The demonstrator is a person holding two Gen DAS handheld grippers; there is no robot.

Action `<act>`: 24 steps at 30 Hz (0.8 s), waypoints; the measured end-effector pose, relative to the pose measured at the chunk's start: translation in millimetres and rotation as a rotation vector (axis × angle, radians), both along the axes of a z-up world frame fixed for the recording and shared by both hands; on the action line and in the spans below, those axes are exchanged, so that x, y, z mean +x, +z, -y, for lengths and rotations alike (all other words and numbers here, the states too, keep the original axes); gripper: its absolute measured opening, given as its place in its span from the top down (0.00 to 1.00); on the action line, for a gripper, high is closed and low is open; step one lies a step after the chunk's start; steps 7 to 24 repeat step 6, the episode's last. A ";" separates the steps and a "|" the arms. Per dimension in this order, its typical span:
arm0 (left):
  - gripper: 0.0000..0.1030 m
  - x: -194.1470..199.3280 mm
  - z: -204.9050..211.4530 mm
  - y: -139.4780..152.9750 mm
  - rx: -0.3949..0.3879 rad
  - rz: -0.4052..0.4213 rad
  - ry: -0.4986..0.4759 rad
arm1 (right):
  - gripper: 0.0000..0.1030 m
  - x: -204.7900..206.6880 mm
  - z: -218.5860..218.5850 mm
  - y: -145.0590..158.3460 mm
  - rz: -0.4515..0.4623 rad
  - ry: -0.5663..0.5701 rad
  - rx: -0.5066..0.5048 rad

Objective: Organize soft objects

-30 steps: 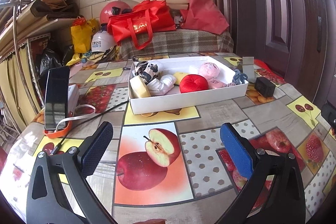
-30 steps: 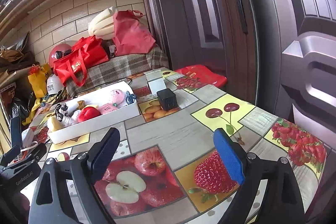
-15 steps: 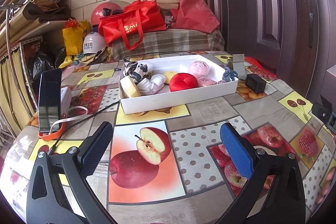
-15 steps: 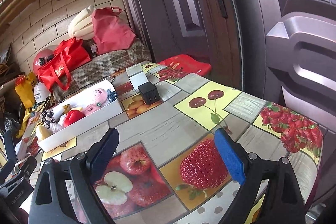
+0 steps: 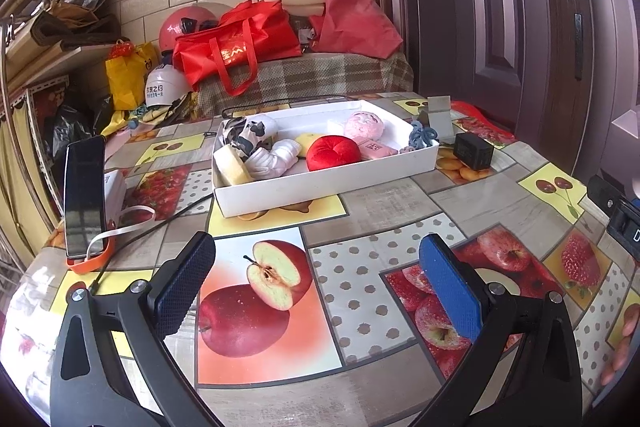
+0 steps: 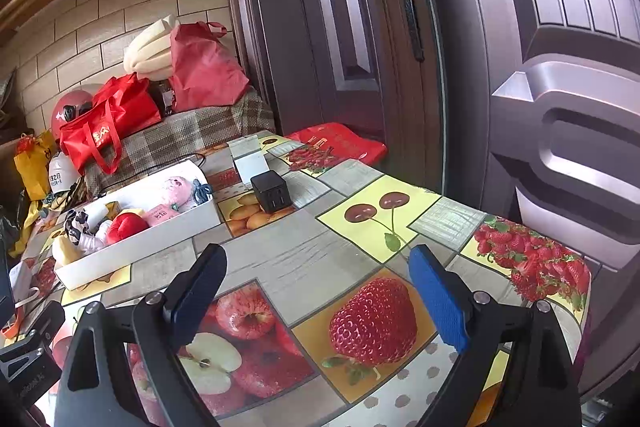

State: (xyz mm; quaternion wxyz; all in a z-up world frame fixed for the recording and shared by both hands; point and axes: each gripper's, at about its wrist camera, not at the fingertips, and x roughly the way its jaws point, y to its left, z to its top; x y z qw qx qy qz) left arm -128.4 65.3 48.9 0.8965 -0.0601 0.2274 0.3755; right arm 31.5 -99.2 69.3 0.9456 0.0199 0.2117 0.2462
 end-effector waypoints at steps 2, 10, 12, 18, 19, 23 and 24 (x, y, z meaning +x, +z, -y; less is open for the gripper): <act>0.00 1.0 2.2 -0.7 0.004 -0.004 -0.013 | 0.10 -1.9 -1.7 1.0 0.015 0.001 -0.008; 0.00 1.8 5.8 -0.5 0.012 -0.003 -0.036 | 0.10 -5.3 -3.2 2.0 0.040 0.001 -0.019; 0.00 1.8 5.8 -0.5 0.012 -0.003 -0.036 | 0.10 -5.3 -3.2 2.0 0.040 0.001 -0.019; 0.00 1.8 5.8 -0.5 0.012 -0.003 -0.036 | 0.10 -5.3 -3.2 2.0 0.040 0.001 -0.019; 0.00 1.8 5.8 -0.5 0.012 -0.003 -0.036 | 0.10 -5.3 -3.2 2.0 0.040 0.001 -0.019; 0.00 1.8 5.8 -0.5 0.012 -0.003 -0.036 | 0.10 -5.3 -3.2 2.0 0.040 0.001 -0.019; 0.00 1.8 5.8 -0.5 0.012 -0.003 -0.036 | 0.10 -5.3 -3.2 2.0 0.040 0.001 -0.019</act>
